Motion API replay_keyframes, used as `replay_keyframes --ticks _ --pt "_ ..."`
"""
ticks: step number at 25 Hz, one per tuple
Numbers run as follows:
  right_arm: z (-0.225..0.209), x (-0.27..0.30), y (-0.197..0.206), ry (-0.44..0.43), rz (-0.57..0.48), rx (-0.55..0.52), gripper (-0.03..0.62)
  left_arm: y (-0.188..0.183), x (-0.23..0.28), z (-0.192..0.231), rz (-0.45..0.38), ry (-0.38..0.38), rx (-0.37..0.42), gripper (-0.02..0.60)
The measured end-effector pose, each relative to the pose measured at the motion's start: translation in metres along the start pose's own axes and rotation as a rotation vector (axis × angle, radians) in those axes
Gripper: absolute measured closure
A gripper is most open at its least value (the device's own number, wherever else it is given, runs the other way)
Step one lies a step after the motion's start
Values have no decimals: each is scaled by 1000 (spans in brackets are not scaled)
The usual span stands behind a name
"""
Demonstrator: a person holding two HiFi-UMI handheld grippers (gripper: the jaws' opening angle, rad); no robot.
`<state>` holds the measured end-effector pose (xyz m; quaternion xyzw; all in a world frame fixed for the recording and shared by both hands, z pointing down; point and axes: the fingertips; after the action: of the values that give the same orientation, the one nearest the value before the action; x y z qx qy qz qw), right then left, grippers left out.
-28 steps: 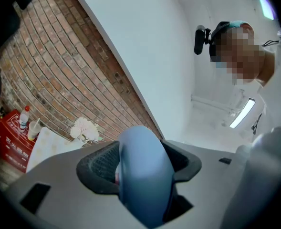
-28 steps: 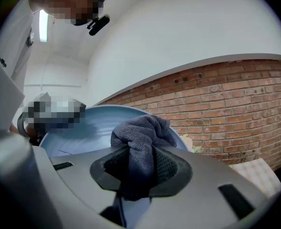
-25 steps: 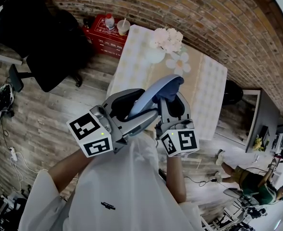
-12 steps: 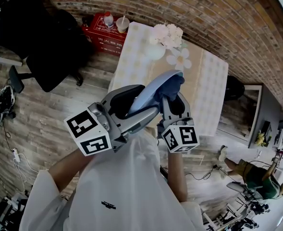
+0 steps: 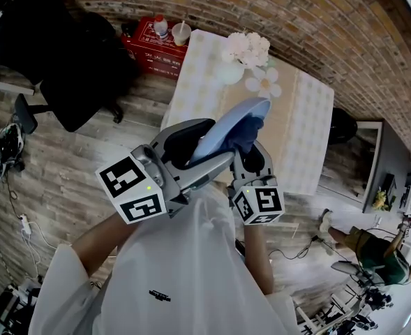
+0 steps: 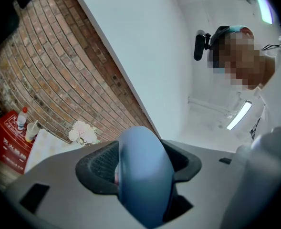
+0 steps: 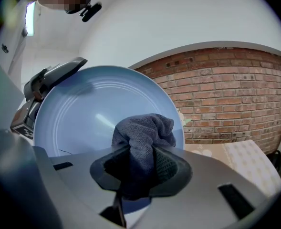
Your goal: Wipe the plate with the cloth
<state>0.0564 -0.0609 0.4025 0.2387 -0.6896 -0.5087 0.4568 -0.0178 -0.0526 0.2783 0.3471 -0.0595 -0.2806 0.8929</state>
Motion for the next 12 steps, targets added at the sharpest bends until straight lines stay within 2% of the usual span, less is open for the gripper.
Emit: replay_keyframes --ticks 12 --pt "46 -11 6 -57 2 24 468 -1 -5 6 -4 -19 0 307"
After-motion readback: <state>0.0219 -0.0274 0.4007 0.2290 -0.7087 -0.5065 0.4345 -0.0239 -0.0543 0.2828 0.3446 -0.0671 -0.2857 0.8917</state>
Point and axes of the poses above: the fingertips, and each gripper's own axes: x forward along the fingers, z to its left, y out of its underside, and after that the axes turned 6 degrees about -x, right-handed
